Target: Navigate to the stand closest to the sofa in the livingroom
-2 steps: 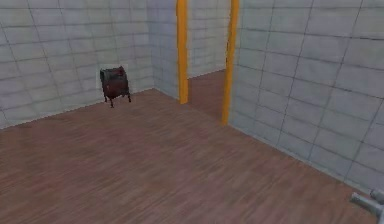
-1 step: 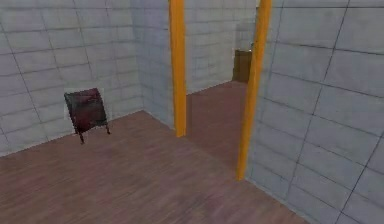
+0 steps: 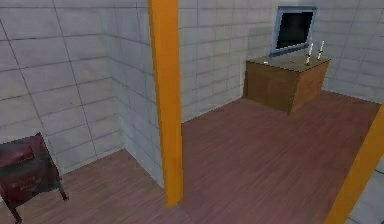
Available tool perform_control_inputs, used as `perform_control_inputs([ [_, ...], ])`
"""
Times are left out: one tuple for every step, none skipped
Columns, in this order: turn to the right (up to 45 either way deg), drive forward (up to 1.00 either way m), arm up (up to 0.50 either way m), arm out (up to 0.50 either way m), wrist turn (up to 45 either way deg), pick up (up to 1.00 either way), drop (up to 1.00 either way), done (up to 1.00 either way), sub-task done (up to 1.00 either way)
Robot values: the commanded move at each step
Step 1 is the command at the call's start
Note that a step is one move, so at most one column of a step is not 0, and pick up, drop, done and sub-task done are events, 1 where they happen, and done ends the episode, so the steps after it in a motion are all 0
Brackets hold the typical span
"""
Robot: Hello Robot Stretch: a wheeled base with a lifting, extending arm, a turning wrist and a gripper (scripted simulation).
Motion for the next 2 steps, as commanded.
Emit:
perform_control_inputs([
  [3.0, 0.00, 0.00, 0.00, 0.0, 0.00, 0.00, 0.00, 0.00],
  [0.0, 0.30, 0.00, 0.00, 0.0, 0.00, 0.00, 0.00, 0.00],
])
